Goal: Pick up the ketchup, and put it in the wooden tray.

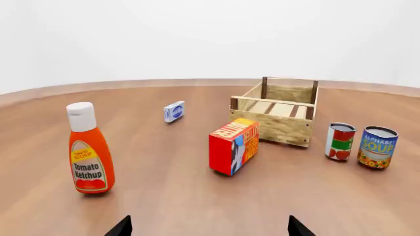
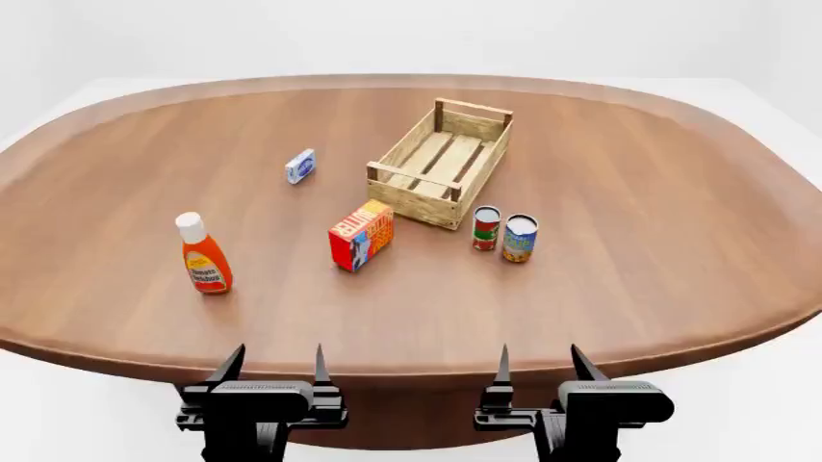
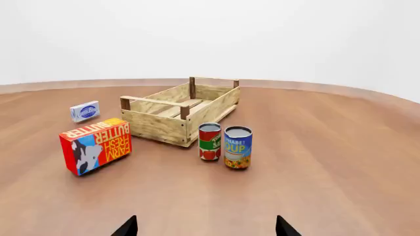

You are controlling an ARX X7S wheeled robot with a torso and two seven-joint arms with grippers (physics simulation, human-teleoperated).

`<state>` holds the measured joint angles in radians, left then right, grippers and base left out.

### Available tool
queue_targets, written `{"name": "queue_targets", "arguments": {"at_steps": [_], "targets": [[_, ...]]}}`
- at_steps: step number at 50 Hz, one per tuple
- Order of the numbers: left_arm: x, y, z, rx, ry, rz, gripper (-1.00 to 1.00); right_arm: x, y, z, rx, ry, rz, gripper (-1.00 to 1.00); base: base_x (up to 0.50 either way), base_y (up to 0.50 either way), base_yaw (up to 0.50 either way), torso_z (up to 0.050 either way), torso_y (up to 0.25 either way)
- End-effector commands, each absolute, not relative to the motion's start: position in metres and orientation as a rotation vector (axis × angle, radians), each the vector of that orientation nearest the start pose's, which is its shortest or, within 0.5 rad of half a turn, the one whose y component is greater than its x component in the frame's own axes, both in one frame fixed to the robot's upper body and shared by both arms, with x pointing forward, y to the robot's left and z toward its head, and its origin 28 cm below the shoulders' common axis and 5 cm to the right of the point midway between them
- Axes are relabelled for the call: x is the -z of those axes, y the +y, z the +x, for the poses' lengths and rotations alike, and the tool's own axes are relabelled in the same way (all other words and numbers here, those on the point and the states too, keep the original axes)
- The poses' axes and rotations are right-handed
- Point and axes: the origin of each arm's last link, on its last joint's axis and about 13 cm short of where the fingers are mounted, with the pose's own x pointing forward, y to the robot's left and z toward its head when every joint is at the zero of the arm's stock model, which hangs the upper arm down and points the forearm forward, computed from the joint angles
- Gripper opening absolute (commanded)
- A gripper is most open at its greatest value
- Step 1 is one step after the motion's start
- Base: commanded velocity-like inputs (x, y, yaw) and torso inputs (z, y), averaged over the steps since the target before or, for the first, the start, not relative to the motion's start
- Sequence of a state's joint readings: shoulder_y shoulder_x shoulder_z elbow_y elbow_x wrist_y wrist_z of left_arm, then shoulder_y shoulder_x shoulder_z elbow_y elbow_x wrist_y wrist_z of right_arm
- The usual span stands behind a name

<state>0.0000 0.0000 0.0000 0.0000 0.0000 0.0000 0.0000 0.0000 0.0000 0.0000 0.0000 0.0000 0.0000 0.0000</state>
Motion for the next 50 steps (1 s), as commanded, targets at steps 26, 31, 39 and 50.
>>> {"name": "queue_targets", "arguments": {"at_steps": [26,31,39,50], "targets": [[-0.020,0.207,0.214,-0.014,-0.003,0.048,1.00,-0.021,-0.093,0.223,-0.015,0.008,-0.063,1.00,0.00,0.00,0.00,0.000,0.000],[-0.024,0.207,0.213,-0.003,-0.004,0.052,1.00,-0.024,-0.092,0.225,-0.031,0.006,-0.066,1.00,0.00,-0.34,0.00,0.000,0.000],[-0.030,0.207,0.213,0.020,-0.003,0.011,1.00,-0.029,-0.094,0.228,-0.042,0.007,-0.060,1.00,0.00,-0.50,0.00,0.000,0.000],[-0.035,0.209,0.217,0.007,-0.024,0.002,1.00,-0.039,-0.096,0.239,-0.047,-0.006,-0.064,1.00,0.00,-0.50,0.00,0.000,0.000]]}}
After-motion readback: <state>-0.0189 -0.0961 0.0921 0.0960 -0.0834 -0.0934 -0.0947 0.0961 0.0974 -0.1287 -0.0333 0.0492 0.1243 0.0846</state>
